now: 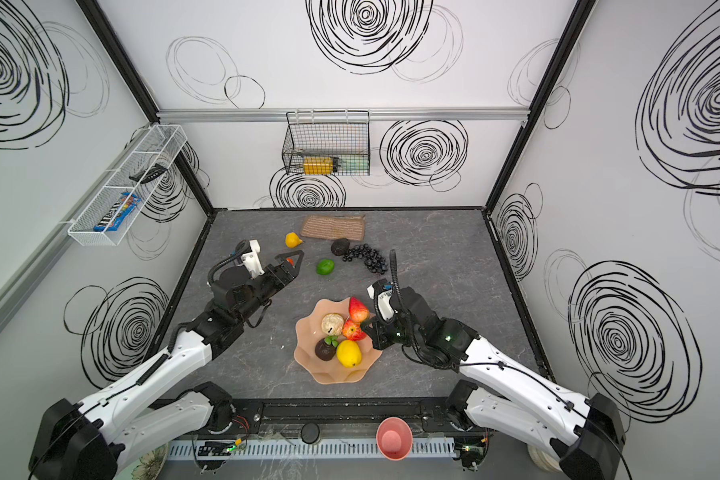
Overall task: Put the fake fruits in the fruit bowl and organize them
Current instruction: 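Lower the mango into the bowl with the right gripper while the left withdraws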
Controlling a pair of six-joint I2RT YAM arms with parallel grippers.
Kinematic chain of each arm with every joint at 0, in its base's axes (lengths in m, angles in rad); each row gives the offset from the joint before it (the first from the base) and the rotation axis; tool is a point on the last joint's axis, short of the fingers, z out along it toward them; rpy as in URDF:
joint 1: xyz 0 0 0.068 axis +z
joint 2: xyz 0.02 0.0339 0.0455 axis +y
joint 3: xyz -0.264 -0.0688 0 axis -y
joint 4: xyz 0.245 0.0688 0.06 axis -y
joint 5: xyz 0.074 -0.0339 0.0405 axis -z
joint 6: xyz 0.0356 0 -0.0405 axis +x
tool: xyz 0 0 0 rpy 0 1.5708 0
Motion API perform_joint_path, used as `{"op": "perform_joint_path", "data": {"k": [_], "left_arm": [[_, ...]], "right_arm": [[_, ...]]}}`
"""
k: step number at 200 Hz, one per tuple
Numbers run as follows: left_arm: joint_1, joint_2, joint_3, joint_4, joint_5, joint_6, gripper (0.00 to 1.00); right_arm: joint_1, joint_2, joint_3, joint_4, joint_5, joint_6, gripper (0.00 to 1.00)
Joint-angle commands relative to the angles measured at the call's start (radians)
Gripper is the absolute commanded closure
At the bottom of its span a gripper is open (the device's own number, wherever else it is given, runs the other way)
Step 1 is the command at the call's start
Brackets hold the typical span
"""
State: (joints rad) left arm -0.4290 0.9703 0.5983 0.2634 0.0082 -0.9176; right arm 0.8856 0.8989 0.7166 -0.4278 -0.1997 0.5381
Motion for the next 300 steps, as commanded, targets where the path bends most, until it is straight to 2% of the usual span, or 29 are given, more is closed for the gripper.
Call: {"op": "perform_joint_path", "data": {"k": [1,25,52,114,184,300], "left_arm": [[0.048,-0.042,-0.037,-0.068,-0.014,0.113,0.01],[0.090,-0.069,-0.064,-0.079,0.000,0.141,0.00],[0.082,-0.092,-0.066,-0.100,-0.023,0.191,0.01],[0.050,-0.125,-0.060,-0.141,-0.089,0.266,0.03],[0.030,-0.147,-0.063,-0.162,-0.133,0.293,0.04],[0.011,-0.162,-0.063,-0.172,-0.155,0.304,0.04]], "right_arm": [[0.039,0.015,0.067,-0.203,0.024,0.031,0.90],[0.089,0.033,0.106,-0.322,0.039,0.062,0.90],[0.116,0.043,0.116,-0.388,0.022,0.102,0.90],[0.130,0.105,0.094,-0.390,-0.044,0.130,0.90],[0.127,0.232,0.152,-0.489,-0.053,0.095,0.89],[0.084,0.331,0.194,-0.474,-0.045,0.059,0.84]]}}
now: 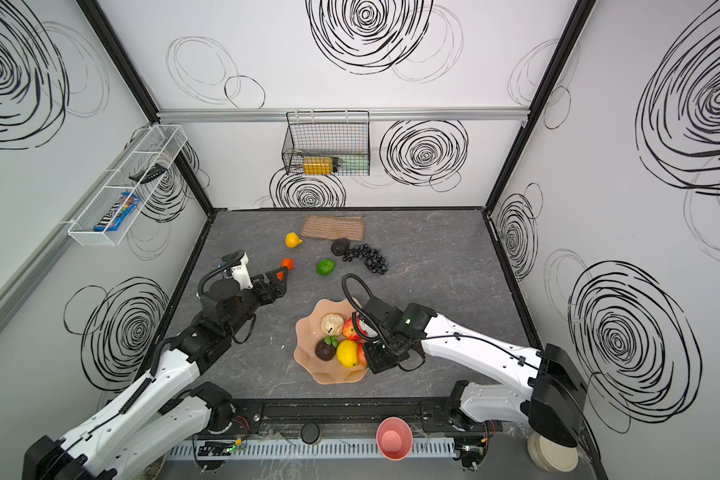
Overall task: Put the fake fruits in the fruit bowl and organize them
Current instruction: 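Lower the mango into the bowl with the right gripper while the left withdraws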
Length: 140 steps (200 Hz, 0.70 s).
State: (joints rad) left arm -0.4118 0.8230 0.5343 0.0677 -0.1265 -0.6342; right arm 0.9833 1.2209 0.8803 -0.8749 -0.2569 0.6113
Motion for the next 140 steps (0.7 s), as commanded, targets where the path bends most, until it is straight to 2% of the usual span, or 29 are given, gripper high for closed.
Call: {"op": "perform_joint_path", "data": {"k": [1,82,140], "left_arm": [[-0.006,-0.015,0.001,0.023,-0.021,0.021,0.04],[-0.007,-0.017,-0.002,0.024,-0.025,0.024,0.04],[-0.007,-0.010,-0.005,0.033,-0.022,0.024,0.04]], "right_arm": [[-0.014,0.008,0.031,-0.026,0.013,-0.015,0.84],[-0.024,0.045,0.056,-0.019,0.062,-0.037,0.74],[-0.026,0.030,0.079,-0.023,0.089,-0.043,0.72]]}}
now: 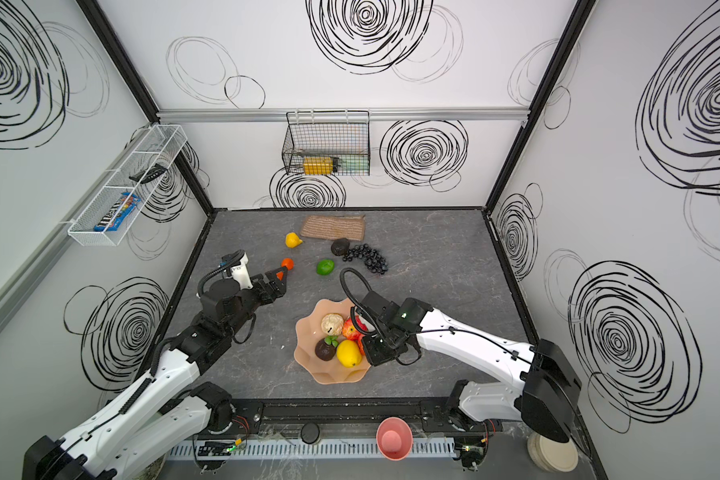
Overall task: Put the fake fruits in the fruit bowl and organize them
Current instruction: 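Lower the mango into the bowl with the right gripper while the left withdraws, then release the mango and raise the right gripper while the left reaches the yellow pear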
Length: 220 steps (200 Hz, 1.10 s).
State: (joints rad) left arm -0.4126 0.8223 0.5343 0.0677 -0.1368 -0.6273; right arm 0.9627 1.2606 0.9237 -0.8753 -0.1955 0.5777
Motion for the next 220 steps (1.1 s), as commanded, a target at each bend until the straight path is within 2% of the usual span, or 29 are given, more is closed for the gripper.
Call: {"op": "perform_joint_path", "data": {"k": [1,20,49,83,124,160,194,220], "left_arm": [[-0.005,-0.010,-0.005,0.033,-0.011,0.017,0.04],[-0.003,-0.003,-0.003,0.039,0.002,0.015,0.04],[0.002,0.040,0.033,0.039,0.037,0.012,0.03],[-0.004,0.177,0.152,-0.022,0.035,0.025,0.02],[-0.015,0.386,0.287,-0.071,-0.095,0.023,0.01],[0.011,0.626,0.476,-0.126,-0.153,0.064,0.01],[0.114,0.837,0.639,-0.157,-0.131,0.097,0.01],[0.184,0.987,0.763,-0.184,-0.034,0.124,0.01]], "right_arm": [[-0.005,-0.012,0.037,-0.023,0.028,-0.009,0.72],[-0.008,-0.029,0.072,-0.045,0.054,-0.023,0.69],[-0.042,-0.089,0.141,-0.063,0.165,-0.076,0.65],[-0.143,-0.232,0.052,0.121,0.229,-0.122,0.57],[-0.269,-0.413,-0.160,0.453,0.188,-0.092,0.45],[-0.324,-0.483,-0.259,0.575,0.143,-0.056,0.39],[-0.342,-0.544,-0.308,0.594,0.110,-0.069,0.34],[-0.351,-0.588,-0.339,0.598,0.108,-0.070,0.28]]}}
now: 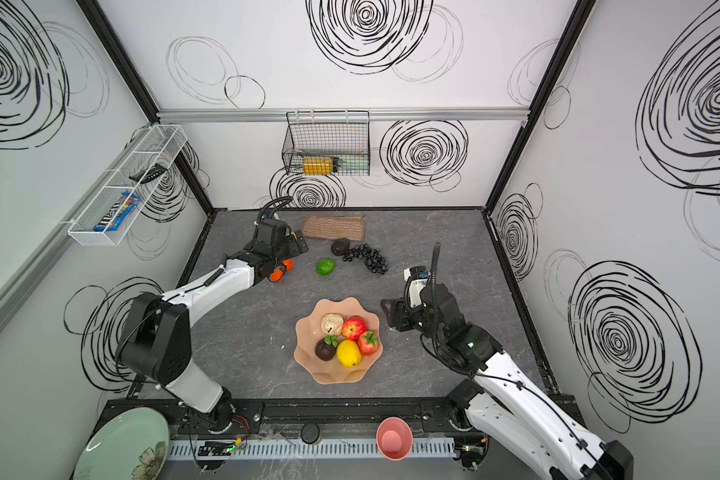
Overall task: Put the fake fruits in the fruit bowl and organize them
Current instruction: 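Release the mango and raise the right gripper while the left reaches the yellow pear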
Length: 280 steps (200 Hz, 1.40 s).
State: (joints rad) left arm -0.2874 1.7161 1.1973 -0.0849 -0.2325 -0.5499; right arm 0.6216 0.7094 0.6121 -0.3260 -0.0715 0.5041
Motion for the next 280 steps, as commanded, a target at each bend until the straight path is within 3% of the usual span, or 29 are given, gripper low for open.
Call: {"op": "perform_joint_path", "data": {"k": [1,14,63,108,195,230,280], "left_arm": [[0.062,0.099,0.105,-0.033,0.066,0.047,0.01],[0.094,0.171,0.170,-0.067,0.115,0.056,0.04],[0.143,0.358,0.360,-0.140,0.231,0.117,0.01],[0.157,0.463,0.475,-0.202,0.229,0.117,0.02],[0.169,0.560,0.539,-0.217,0.243,0.098,0.19],[0.172,0.573,0.538,-0.205,0.246,0.090,0.33],[0.175,0.580,0.535,-0.188,0.258,0.081,0.41]], "right_arm": [[-0.010,-0.039,-0.029,0.048,-0.016,0.004,0.27],[-0.013,-0.057,-0.043,0.054,-0.019,0.008,0.25],[-0.021,-0.097,-0.095,0.089,-0.022,0.034,0.20],[-0.029,-0.069,-0.113,0.115,-0.050,0.037,0.19],[-0.043,-0.058,-0.131,0.130,-0.072,0.043,0.18],[-0.048,-0.055,-0.139,0.132,-0.078,0.042,0.18],[-0.051,-0.039,-0.142,0.142,-0.091,0.043,0.18]]}}
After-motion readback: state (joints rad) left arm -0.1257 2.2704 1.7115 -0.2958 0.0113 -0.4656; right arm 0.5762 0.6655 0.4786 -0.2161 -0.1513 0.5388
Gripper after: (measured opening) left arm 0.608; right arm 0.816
